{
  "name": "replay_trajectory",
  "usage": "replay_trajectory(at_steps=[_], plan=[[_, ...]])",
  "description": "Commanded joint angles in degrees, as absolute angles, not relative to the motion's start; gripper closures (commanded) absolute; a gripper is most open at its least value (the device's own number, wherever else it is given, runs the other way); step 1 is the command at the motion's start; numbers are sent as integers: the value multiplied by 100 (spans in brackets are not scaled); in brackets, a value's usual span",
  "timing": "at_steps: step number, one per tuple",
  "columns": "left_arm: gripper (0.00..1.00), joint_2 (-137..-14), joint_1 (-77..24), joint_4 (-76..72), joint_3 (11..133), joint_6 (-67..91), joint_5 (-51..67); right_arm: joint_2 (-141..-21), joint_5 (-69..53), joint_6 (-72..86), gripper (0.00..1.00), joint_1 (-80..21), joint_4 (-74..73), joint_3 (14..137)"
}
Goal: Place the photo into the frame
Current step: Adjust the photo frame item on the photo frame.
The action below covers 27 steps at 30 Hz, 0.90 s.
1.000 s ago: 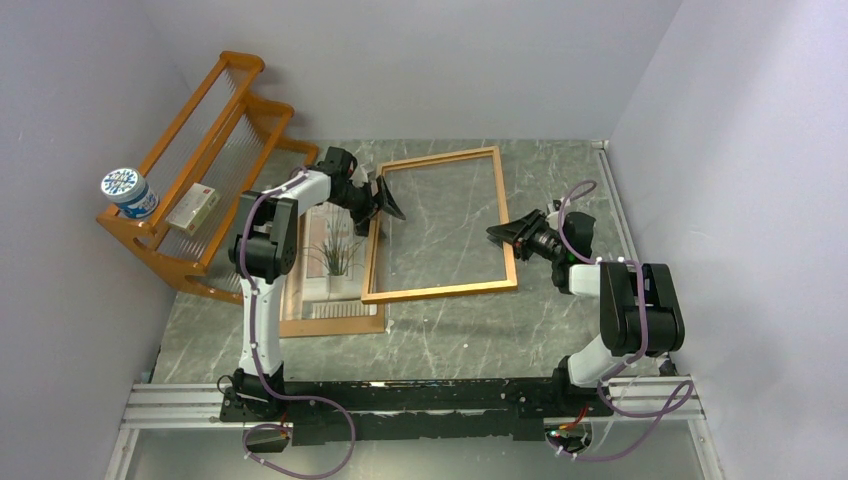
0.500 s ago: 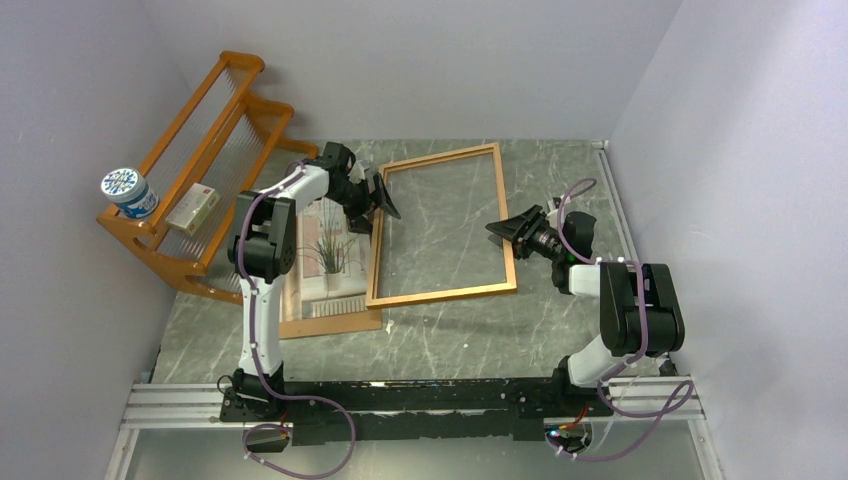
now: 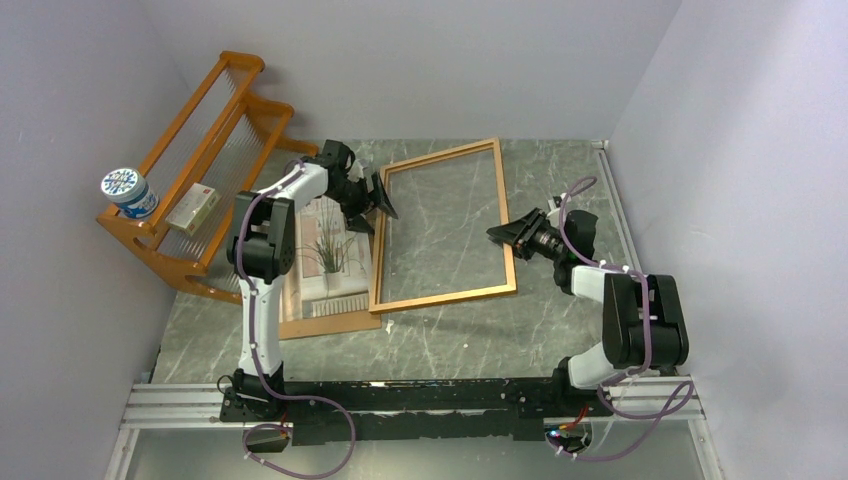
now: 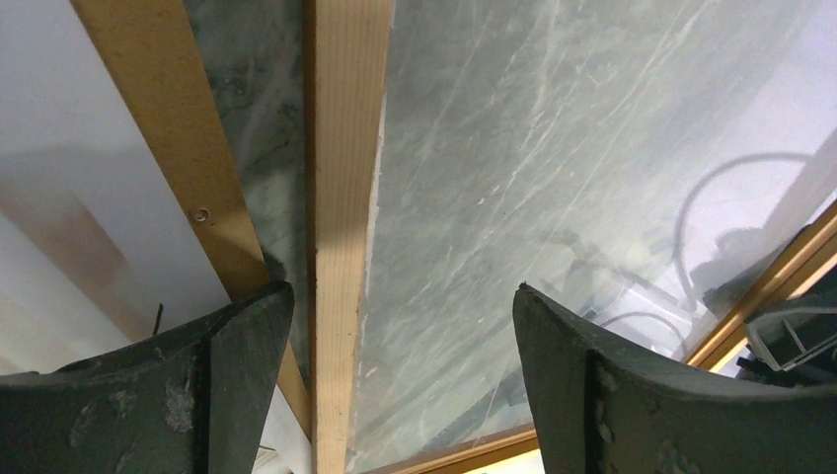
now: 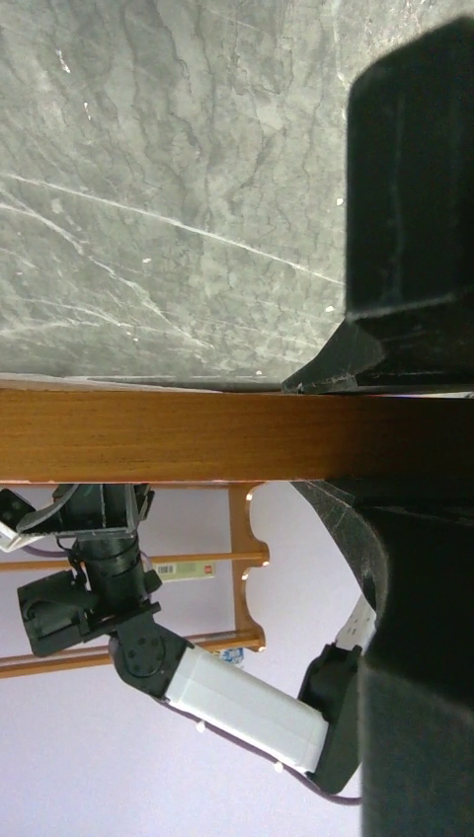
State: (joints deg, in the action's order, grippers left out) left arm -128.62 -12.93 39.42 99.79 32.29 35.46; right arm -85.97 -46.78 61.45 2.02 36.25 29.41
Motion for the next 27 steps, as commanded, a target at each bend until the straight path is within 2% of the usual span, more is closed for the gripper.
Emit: replay_trajectory(at_steps=[1, 10, 15, 20, 24, 27], plan=[[14, -12439, -1255, 4200, 10221, 3000, 3200, -8315, -4702, 6003, 78, 192, 3639, 3197], [15, -12490, -1147, 4166, 10165, 3133, 3615, -7888, -4520, 6250, 90, 187, 3308, 3335], [15, -12587, -1010, 3954, 10019, 3387, 4272, -7852, -4525, 7214, 96, 198, 4006, 3205], [17, -12724, -975, 3699, 9937, 3676, 5156, -7968, -4557, 8097, 98, 197, 4788, 3063], [23, -12812, -931, 3454, 9865, 4018, 5759, -8113, -4574, 8500, 98, 201, 5349, 2950], [34, -12679, -853, 2862, 9653, 4504, 6200, -8222, -4624, 8591, 97, 196, 5583, 2896]])
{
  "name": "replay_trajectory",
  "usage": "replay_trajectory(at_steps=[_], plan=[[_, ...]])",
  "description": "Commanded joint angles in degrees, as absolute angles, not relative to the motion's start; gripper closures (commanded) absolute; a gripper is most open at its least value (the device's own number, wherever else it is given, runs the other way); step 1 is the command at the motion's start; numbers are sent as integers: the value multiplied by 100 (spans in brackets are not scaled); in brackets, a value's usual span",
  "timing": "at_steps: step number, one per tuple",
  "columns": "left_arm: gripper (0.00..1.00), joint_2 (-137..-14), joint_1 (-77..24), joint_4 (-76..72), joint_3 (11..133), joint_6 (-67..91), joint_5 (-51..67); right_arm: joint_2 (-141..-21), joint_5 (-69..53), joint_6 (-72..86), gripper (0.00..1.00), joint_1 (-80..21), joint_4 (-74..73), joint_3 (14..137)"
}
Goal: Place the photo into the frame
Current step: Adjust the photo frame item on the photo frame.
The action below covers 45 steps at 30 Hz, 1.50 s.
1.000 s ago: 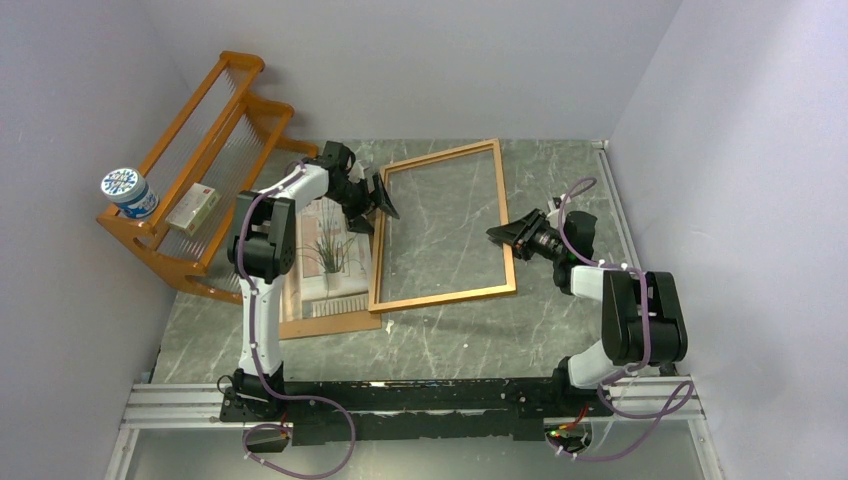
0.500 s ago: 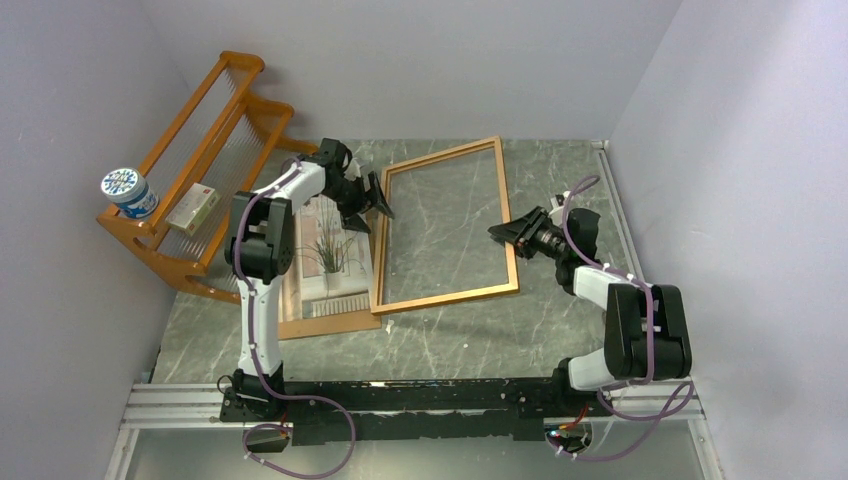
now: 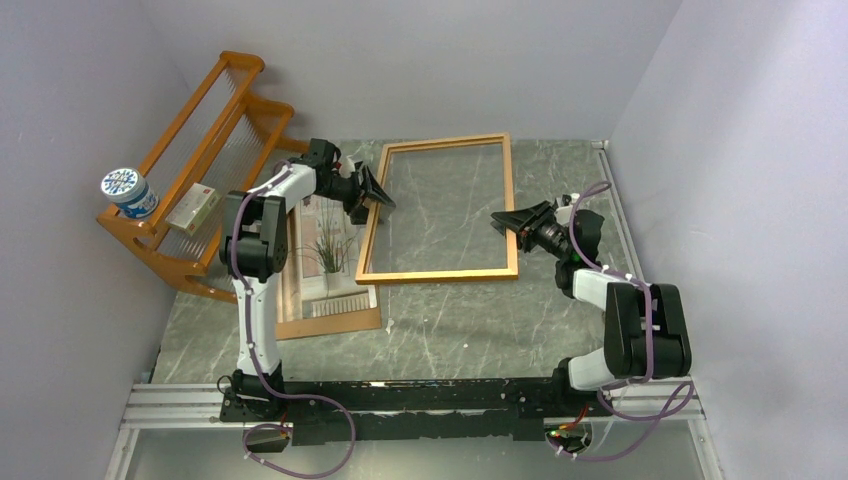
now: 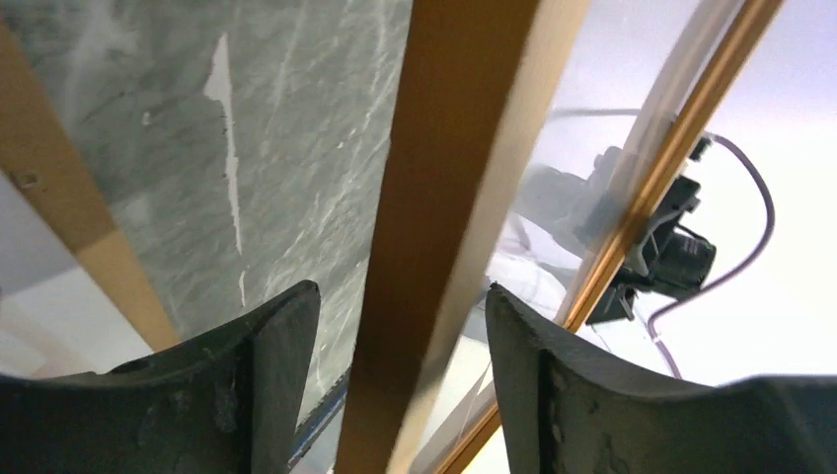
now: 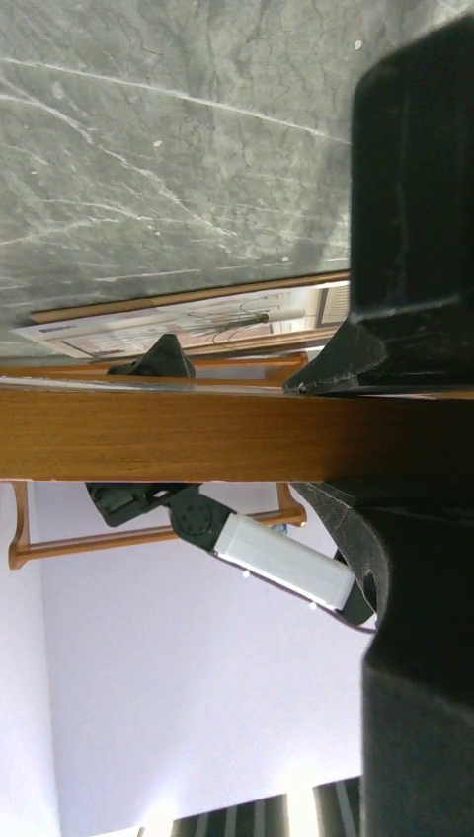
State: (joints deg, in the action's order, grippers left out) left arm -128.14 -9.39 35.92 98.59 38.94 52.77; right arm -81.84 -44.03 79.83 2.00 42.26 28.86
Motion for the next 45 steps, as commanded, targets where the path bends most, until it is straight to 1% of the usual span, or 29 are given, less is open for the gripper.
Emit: replay_trajectory(at_steps=[1, 4, 6, 7, 9, 10, 14, 17, 20, 25, 27, 29, 32, 35, 42, 45], plan=[[40, -12613, -822, 2668, 9617, 4649, 6282, -8240, -4635, 8570, 97, 198, 5572, 2884], [53, -12434, -737, 2282, 9590, 4941, 6457, -8306, -4674, 8492, 96, 196, 5576, 2837], [59, -12360, -708, 2106, 9595, 5050, 6542, -8399, -4724, 8506, 95, 196, 5736, 2793], [65, -12338, -698, 2060, 9597, 5075, 6578, -8447, -4735, 8509, 95, 194, 5792, 2767], [79, -12262, -678, 1873, 9555, 5200, 6684, -8547, -4769, 8481, 94, 200, 5879, 2722], [82, -12204, -658, 1728, 9514, 5289, 6722, -8596, -4768, 8466, 94, 196, 5903, 2684], [89, -11979, -562, 1482, 9534, 5429, 6819, -8917, -4822, 8496, 90, 193, 6385, 2522], [93, -11849, -492, 1461, 9649, 5438, 6894, -9279, -4893, 8587, 82, 195, 6899, 2405], [97, -11717, -413, 1461, 9732, 5458, 6943, -9698, -4871, 8901, 69, 197, 7718, 2269], [97, -11575, -289, 1890, 9950, 5238, 6961, -10521, -4816, 9584, 47, 196, 9164, 2184], [98, -11529, -259, 2226, 10125, 4983, 6892, -10717, -4769, 9651, 42, 196, 9429, 2163], [97, -11487, -223, 2518, 10269, 4823, 6814, -10814, -4751, 9578, 37, 192, 9383, 2162], [98, -11395, -198, 2772, 10425, 4679, 6703, -10835, -4779, 9311, 32, 185, 8955, 2211], [98, -11390, -194, 3538, 10810, 4217, 6375, -10726, -4757, 8817, 27, 190, 8054, 2291], [98, -11399, -199, 4911, 11670, 3342, 5715, -10458, -4651, 7797, 27, 188, 6352, 2591], [97, -11423, -199, 5535, 12082, 3065, 5454, -10170, -4532, 7272, 27, 140, 5299, 2798]])
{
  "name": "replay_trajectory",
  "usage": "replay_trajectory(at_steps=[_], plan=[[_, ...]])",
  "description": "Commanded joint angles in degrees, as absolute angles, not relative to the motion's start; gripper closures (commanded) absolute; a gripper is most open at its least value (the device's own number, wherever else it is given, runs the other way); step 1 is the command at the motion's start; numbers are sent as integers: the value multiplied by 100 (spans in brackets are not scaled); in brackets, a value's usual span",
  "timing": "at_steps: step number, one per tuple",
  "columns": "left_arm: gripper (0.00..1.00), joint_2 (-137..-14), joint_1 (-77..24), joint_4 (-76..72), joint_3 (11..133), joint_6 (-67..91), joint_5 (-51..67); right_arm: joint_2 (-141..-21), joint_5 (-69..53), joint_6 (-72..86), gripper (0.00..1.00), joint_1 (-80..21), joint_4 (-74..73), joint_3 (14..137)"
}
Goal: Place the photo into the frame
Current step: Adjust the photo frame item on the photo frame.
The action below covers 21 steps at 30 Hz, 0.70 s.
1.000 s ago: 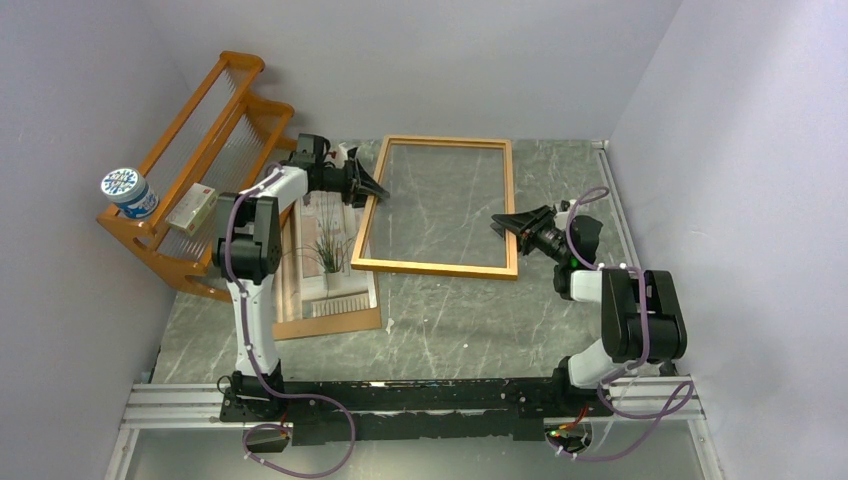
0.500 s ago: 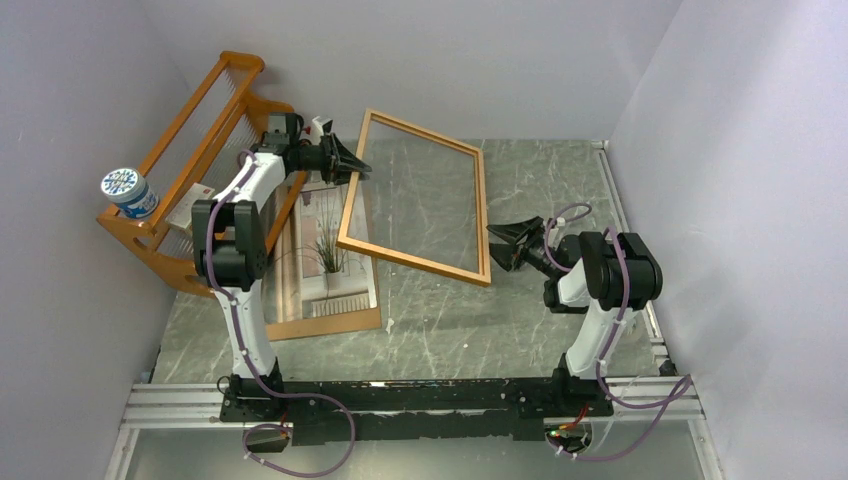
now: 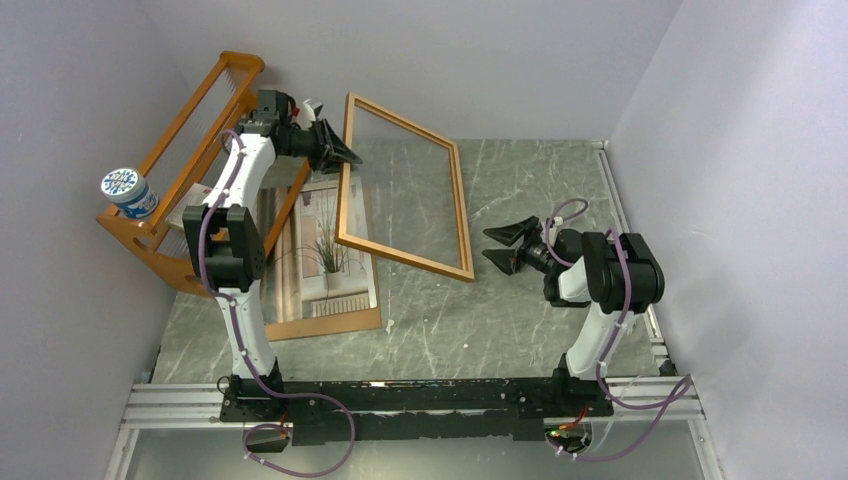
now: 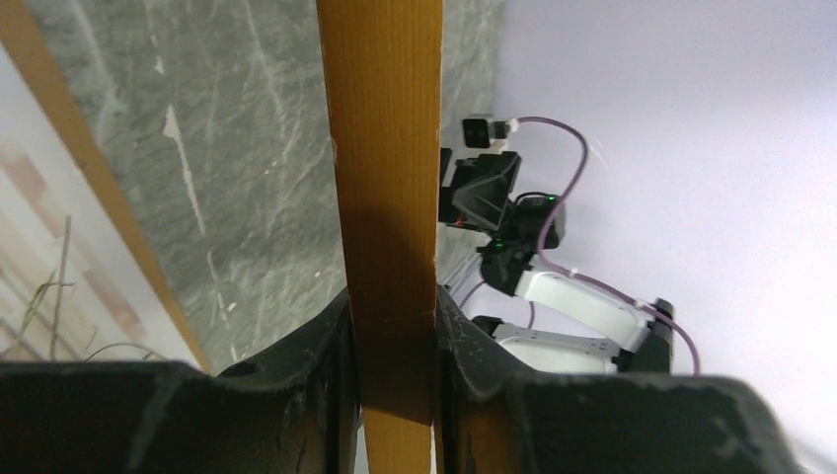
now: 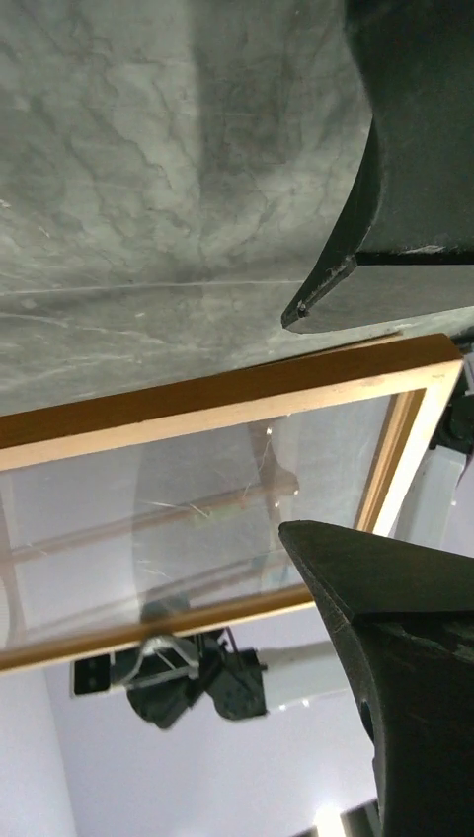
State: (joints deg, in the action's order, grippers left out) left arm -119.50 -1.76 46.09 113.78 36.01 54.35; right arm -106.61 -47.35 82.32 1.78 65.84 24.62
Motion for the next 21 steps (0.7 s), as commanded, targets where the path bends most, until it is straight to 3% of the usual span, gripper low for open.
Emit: replay_trajectory(at_steps=[1, 5, 10, 21], plan=[[97, -11427, -197, 5706, 12205, 3002, 5376, -10036, -4456, 7035, 27, 107, 4858, 2920], [98, -11426, -198, 6348, 12544, 2737, 4927, -9498, -3840, 5645, 27, -236, 2576, 3717], [97, -11290, -193, 6817, 12691, 2549, 4312, -9324, -2742, 4682, 27, -910, 784, 4661], [97, -10953, -270, 7332, 12966, 2301, 3390, -10282, -1670, 4152, 40, -2277, -458, 6300]])
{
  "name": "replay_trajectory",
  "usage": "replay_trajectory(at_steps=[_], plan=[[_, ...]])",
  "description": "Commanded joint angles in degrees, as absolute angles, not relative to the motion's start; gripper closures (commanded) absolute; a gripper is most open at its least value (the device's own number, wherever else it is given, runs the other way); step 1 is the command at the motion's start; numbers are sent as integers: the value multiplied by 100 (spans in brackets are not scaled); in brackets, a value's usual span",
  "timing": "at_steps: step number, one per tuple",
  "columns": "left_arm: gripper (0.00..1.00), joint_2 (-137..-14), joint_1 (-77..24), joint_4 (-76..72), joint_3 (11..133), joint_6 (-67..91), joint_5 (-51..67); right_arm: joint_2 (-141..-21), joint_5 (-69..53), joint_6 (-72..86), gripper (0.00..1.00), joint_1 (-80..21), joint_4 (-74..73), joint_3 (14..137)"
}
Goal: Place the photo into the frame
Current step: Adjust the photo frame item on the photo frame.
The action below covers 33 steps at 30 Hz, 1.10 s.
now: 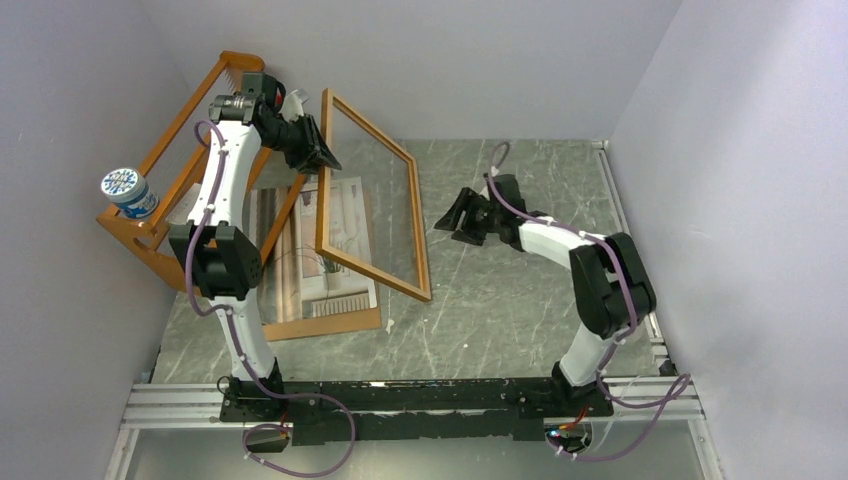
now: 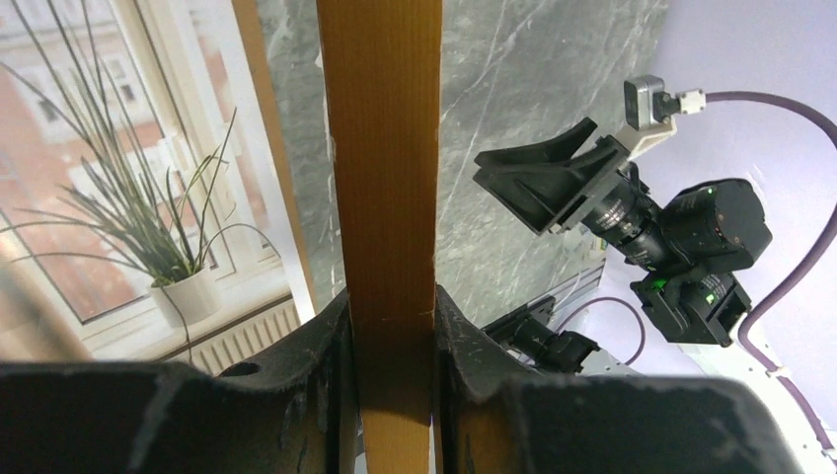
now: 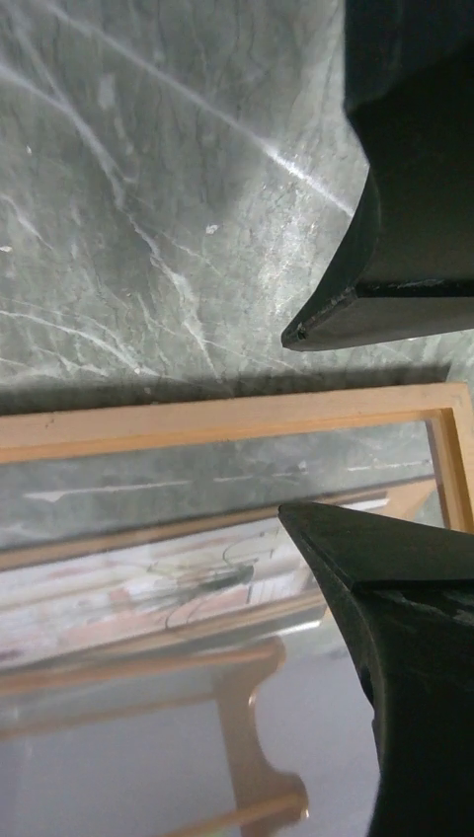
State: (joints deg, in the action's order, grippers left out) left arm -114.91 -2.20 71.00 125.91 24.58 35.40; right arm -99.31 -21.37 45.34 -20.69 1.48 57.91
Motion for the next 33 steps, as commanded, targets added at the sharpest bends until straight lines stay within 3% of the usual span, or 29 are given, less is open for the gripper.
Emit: replay_trajectory(at_steps=[1, 7, 15, 21, 28, 33], plan=[[97, -10921, -272, 7367, 12998, 2267, 3313, -10407, -1625, 4102, 42, -2364, -555, 6519], [97, -10830, -272, 7428, 13015, 2187, 3330, -11012, -1603, 3782, 43, -2690, -844, 7238], [94, -10862, -281, 7338, 12914, 2297, 3541, -11699, -2029, 3701, 37, -2800, -776, 7716], [90, -10920, -281, 7310, 12844, 2370, 3598, -11916, -2258, 3746, 43, -2844, -698, 7791], [78, -10934, -278, 7155, 12707, 2487, 3732, -12090, -2442, 3770, 56, -2883, -684, 7905], [57, -10872, -273, 6868, 12450, 2670, 3882, -12176, -2402, 3806, 68, -2888, -766, 7928]])
